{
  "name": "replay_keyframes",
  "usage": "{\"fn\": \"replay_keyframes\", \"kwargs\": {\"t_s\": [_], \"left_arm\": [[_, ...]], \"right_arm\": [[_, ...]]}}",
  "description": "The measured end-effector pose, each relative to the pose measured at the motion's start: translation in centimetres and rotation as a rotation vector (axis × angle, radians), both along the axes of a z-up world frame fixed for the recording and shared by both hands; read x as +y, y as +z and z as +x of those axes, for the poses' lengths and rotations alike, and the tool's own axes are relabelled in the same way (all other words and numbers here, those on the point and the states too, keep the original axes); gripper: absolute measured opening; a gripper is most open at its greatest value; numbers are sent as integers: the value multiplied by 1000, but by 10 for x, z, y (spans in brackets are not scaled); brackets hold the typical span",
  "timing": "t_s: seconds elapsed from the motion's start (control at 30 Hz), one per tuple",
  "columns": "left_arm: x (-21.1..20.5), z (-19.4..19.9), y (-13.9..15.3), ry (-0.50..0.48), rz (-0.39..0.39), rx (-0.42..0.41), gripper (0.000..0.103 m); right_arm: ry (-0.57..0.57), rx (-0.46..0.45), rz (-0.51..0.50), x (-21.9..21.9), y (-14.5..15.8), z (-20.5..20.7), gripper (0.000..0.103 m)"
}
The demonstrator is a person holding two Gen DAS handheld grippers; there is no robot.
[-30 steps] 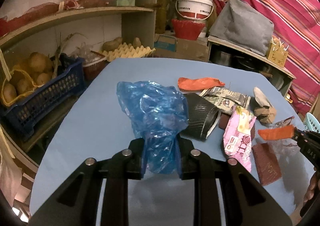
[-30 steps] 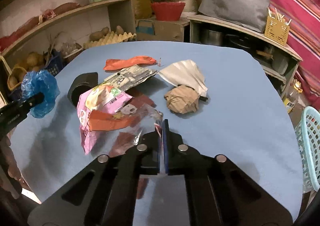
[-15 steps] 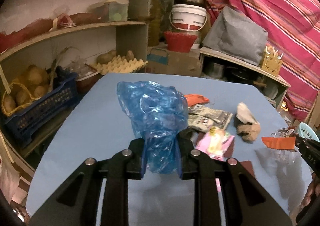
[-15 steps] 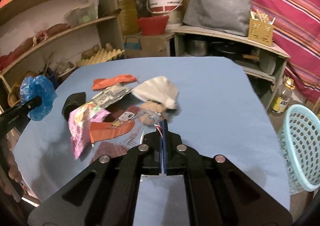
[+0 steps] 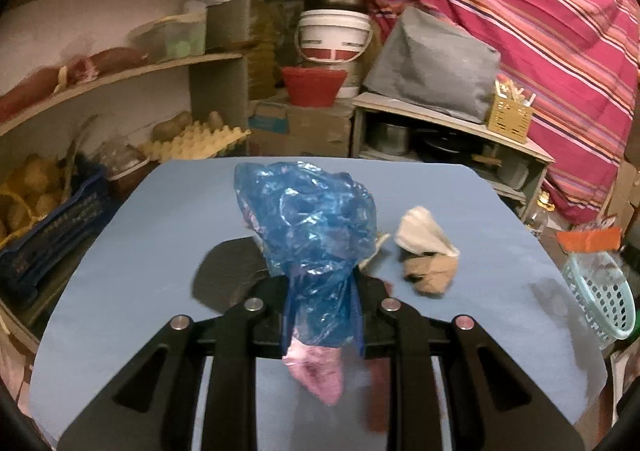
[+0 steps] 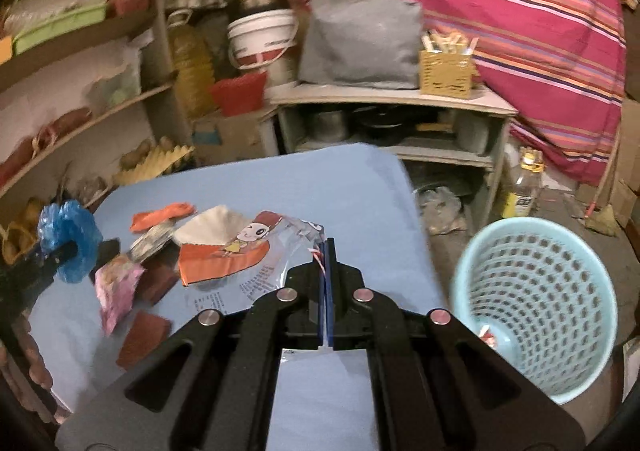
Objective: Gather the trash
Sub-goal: 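Carry the blue bag and clear wrapper to the basket and release both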
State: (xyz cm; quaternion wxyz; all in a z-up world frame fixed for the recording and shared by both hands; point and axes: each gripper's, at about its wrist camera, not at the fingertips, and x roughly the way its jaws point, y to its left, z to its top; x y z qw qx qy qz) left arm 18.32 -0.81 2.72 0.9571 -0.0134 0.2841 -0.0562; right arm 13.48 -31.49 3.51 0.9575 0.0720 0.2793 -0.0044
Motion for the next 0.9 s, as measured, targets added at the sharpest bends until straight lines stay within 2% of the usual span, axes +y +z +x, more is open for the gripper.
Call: {"fn": "replay_keyframes", "kwargs": {"t_s": [0.1,0.3,0.43,0.77,0.9], "left_arm": [[-27,2,2,-37,29,-10,23],[-86,1,9,-140,46,-26,23],[-127,0,13,-208,26,-30,23],[-248,-2,4,-382,9,-14,23],[-279,-3,1,-433,-7,-7,23]], "right_arm": [[-44,-9,8,-37,9,-7,1],[-122,-4,-61,-96,12,-22,1],[-169,5,-10,-136,1,-36,2],[-277,46,34,-188,-20,-56,2],[-288,78,58,-200,-32,-55,2]]}}
